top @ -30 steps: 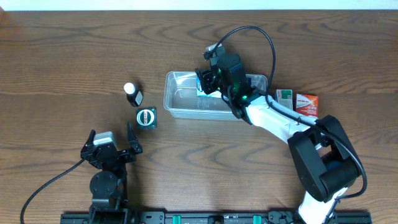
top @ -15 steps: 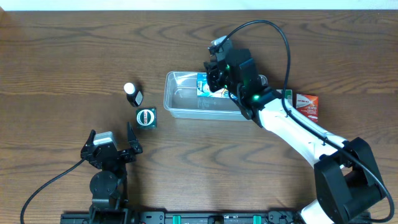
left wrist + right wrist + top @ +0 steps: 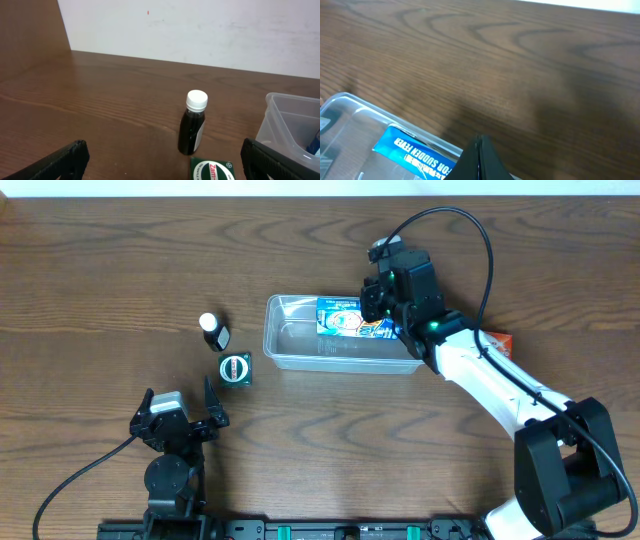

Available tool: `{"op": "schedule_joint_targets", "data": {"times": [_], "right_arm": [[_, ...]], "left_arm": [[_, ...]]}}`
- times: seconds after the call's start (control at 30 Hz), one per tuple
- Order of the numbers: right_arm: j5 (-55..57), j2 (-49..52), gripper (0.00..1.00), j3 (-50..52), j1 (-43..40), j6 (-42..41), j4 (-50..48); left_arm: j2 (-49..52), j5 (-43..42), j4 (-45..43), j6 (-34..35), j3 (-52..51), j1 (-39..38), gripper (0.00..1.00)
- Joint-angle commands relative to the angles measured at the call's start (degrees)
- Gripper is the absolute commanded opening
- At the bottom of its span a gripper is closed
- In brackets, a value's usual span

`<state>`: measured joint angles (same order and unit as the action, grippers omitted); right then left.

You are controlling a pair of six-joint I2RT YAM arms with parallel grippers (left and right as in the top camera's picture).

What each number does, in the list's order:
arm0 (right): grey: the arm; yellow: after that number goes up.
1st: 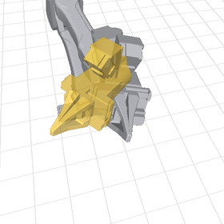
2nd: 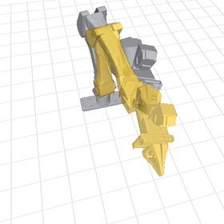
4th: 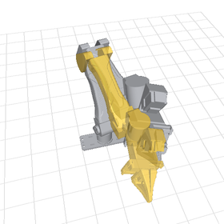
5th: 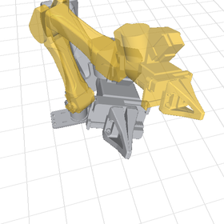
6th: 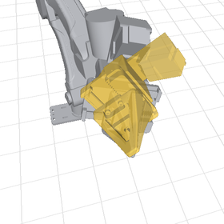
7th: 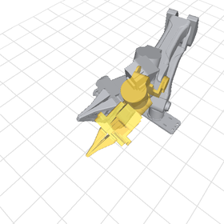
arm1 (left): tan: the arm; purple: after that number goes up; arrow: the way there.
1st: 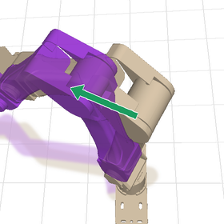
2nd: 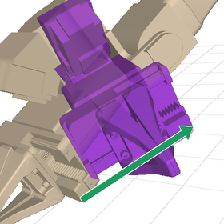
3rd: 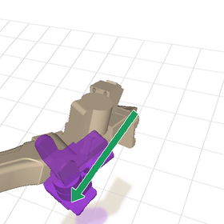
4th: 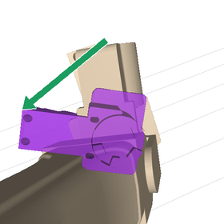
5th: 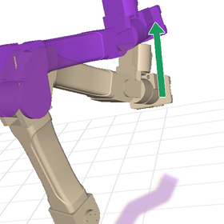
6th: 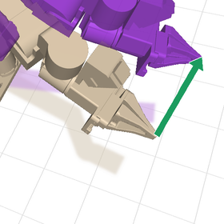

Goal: Pack container

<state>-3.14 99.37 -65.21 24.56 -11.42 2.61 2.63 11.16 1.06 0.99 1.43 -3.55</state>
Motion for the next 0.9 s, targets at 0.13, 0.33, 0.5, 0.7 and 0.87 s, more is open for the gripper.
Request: {"op": "schedule_joint_targets", "data": {"times": [0.13, 0.33, 0.5, 0.7, 0.87], "right_arm": [[-1.3, -0.3, 0.01, -0.5, 0.0, -1.9, 2.3], [-4.1, -0.3, 0.01, -0.5, 0.0, -3.9, 4.0], [-4.2, -0.3, 0.01, -0.5, 0.0, -4.0, 4.2], [-2.4, -0.2, 0.01, -0.5, 0.0, -3.1, 4.0], [-2.2, -0.2, 0.01, -0.5, 0.0, -3.1, 4.1]], "left_arm": [[0.1, 1.6, 1.9, -1.0, -1.2, 0.0, 0.98], [0.1, 1.6, 1.9, -1.0, -1.2, 0.0, 0.98], [0.1, 1.6, 1.9, -1.0, -1.2, 0.0, 0.98], [0.1, 1.6, 1.9, -1.0, -1.2, 0.0, 0.98], [0.1, 1.6, 1.9, -1.0, -1.2, 0.0, 0.98]]}}
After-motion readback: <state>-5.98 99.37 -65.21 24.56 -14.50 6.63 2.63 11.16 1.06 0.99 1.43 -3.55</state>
